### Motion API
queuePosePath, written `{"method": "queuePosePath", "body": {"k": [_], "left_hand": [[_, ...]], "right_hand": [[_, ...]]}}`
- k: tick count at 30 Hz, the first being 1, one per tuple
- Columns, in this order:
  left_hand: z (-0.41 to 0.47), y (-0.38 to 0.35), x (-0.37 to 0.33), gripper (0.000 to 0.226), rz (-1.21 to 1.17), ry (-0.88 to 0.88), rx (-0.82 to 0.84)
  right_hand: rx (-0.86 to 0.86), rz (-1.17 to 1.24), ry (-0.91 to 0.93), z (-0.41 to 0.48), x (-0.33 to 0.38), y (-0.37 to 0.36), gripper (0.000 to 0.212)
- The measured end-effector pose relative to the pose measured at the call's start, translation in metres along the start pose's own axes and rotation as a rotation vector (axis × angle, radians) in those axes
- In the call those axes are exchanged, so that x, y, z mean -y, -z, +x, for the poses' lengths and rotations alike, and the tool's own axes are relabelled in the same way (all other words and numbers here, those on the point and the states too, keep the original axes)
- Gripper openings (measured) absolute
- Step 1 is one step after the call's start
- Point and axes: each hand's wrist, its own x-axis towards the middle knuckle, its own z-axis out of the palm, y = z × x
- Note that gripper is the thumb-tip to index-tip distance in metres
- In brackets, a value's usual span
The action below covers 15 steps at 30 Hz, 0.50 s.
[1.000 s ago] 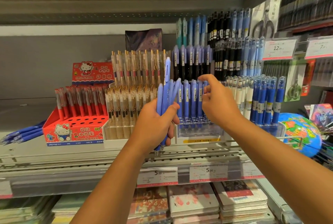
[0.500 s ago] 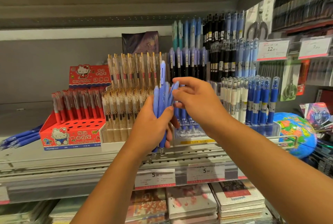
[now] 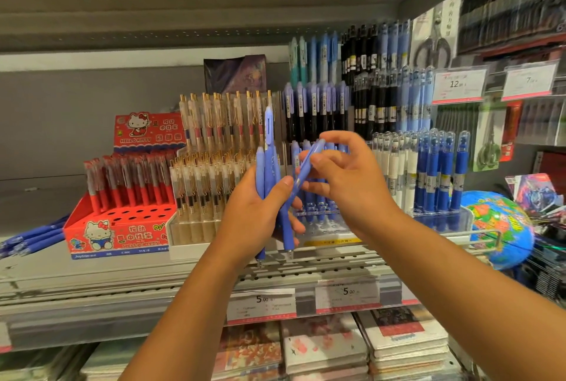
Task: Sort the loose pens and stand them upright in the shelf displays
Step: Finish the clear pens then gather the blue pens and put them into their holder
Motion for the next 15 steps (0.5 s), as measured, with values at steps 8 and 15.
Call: {"method": "queuePosePath", "body": {"k": [8, 15], "left_hand": [[0.002, 0.0, 0.001, 0.018, -0.04, 0.019, -0.021], [0.002, 0.002, 0.001, 0.015, -0.018, 0.005, -0.004]], "right_hand": [[-0.139, -0.278, 0.213, 0.024, 0.026, 0.02, 0.02], [-0.174, -0.913, 0.411, 0.036, 0.027, 0.027, 0.021]]}}
